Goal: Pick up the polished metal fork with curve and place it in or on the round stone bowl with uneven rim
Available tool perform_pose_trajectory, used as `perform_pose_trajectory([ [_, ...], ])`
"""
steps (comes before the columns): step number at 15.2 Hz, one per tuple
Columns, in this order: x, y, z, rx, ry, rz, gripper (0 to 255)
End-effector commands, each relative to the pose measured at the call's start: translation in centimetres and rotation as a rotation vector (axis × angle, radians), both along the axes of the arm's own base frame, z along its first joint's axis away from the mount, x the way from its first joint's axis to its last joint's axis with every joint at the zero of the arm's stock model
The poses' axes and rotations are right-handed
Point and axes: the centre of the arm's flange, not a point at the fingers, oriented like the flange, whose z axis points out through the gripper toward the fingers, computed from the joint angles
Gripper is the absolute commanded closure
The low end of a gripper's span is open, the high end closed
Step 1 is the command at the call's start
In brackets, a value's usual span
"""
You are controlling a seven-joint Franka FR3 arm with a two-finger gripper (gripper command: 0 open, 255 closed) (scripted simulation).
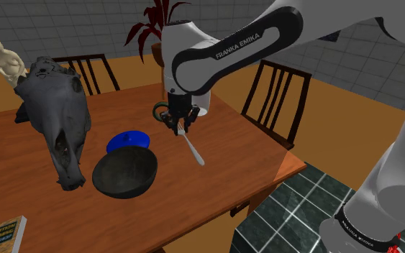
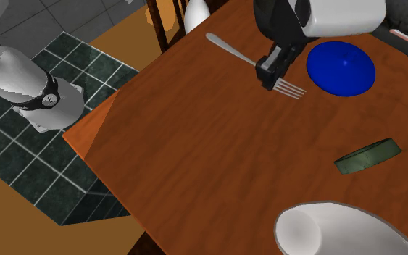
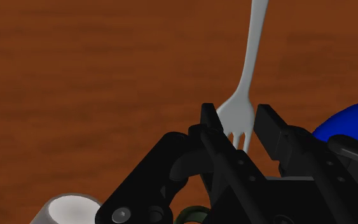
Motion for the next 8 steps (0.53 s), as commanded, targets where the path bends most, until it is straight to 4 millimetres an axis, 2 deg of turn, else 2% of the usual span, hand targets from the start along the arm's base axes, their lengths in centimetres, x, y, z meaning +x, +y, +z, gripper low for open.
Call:
perform_pose_trajectory([
  [1,0.0,0.0,1.0,0.0,0.0,0.0,255],
  [8,0.0,0.0,4.7,0.0,0.0,0.0,255],
])
